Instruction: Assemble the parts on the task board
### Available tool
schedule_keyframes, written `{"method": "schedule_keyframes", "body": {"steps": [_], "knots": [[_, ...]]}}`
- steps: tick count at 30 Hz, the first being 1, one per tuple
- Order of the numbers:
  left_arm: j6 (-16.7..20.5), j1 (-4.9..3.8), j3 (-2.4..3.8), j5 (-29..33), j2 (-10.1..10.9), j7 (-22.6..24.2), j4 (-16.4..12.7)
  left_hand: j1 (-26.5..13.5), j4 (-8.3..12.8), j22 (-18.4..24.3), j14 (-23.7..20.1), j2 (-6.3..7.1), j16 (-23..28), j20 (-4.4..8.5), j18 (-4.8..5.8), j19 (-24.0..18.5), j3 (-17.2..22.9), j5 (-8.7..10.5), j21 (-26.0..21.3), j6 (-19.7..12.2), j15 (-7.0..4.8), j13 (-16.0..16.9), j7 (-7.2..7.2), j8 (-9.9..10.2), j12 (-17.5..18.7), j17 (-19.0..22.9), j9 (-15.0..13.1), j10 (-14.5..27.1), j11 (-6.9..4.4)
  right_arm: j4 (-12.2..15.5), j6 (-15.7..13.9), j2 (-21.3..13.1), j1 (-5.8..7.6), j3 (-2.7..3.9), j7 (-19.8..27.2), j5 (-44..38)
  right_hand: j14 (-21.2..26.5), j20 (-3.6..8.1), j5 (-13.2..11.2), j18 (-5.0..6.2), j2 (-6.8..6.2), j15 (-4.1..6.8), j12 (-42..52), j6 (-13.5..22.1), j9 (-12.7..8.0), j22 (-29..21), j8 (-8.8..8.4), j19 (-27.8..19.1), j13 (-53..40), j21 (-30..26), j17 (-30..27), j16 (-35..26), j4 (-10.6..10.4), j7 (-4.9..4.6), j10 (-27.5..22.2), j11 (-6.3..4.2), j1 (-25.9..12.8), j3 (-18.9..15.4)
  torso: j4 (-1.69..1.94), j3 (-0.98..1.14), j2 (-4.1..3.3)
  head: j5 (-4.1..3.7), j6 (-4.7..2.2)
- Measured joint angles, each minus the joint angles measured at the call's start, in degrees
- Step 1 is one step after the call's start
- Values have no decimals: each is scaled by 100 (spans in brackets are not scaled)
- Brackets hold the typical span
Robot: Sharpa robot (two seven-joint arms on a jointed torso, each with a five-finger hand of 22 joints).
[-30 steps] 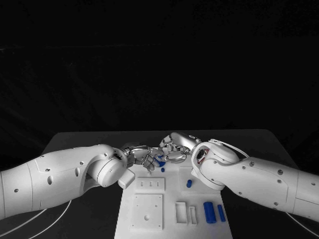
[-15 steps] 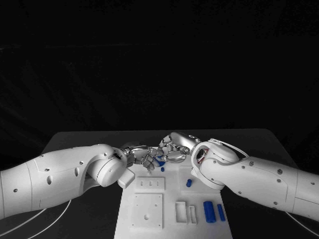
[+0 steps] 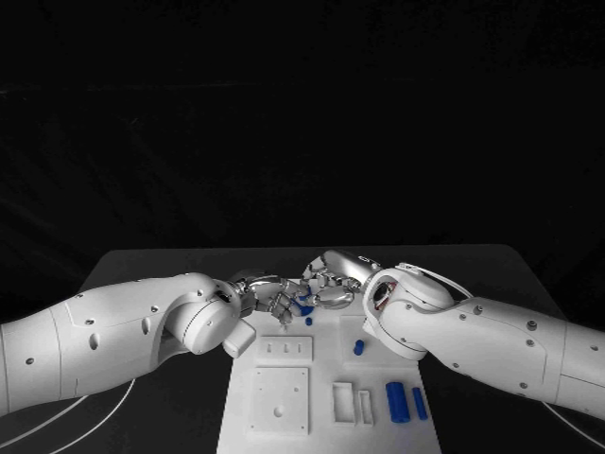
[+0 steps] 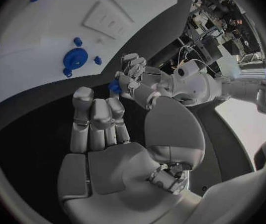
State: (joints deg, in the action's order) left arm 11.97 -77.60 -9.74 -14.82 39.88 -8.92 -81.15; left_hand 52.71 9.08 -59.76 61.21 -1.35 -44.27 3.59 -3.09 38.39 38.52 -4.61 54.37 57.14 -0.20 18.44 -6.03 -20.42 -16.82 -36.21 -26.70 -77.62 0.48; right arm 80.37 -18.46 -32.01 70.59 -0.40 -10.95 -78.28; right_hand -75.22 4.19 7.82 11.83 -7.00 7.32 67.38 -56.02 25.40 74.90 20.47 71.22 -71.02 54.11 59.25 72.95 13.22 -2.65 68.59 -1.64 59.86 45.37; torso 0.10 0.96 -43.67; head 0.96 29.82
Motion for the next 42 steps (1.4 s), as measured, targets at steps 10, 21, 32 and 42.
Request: {"method": "schedule_keyframes", "body": {"steps": [10, 21, 32, 42], "knots": [[-9, 0, 0, -99, 3, -17, 1, -47, 213, 37, 103, 42, -263, 20, 63, -20, 101, -122, 131, 90, -102, 140, -50, -79, -182, -69, -67, -171, -90, 3, 26, 7, -2, -2, 9, 7, 0, -2, -5, 0, -1, 0, 0, 0, 0, 0, 0, 0, -5, 0, -1, 0, 21, 0, 0, 0, -1, 11, -2, 7, 0, 6, 5], [55, 0, 4, -260, 0, -15, -10, -94, 238, 47, 226, 115, -515, 11, 135, -72, 126, -227, 290, 194, -225, 333, -30, -161, -419, -116, -246, -285, -180, -51, 24, -6, -4, -7, 81, 185, 14, -4, 320, 1, -240, 13, -186, -28, 9, 5, 32, 0, 152, 0, -1, -23, -93, 3, -178, 34, -291, -269, -8, 8, 0, 16, 13], [85, -2, 1, -495, 40, -54, -3, -130, 240, 18, 362, 151, -658, -10, 135, -92, 96, -185, 500, 276, -319, 440, -9, -195, -555, -120, -400, -399, -256, -173, -242, -127, -3, -5, 254, 489, 199, -68, 1038, -42, -459, -239, -474, 574, 193, 4, -482, -281, 295, -196, -47, -249, 132, -418, -659, 329, -814, -1604, -5, 5, 2, 13, 21], [-27, -1, -4, -1007, 144, -160, 5, -146, 232, 1, 424, 100, -792, 10, 135, 75, 88, -175, 604, 286, -381, 551, 1, -195, -698, -144, -528, -429, -284, -336, -999, -535, -3, -5, 1007, 1660, 440, -245, 1416, -41, -277, -353, -616, 839, 151, -63, -551, -595, 454, -433, -158, -467, -233, -603, -891, 420, -1281, -1903, -12, 2, 2, 24, 39]]}}
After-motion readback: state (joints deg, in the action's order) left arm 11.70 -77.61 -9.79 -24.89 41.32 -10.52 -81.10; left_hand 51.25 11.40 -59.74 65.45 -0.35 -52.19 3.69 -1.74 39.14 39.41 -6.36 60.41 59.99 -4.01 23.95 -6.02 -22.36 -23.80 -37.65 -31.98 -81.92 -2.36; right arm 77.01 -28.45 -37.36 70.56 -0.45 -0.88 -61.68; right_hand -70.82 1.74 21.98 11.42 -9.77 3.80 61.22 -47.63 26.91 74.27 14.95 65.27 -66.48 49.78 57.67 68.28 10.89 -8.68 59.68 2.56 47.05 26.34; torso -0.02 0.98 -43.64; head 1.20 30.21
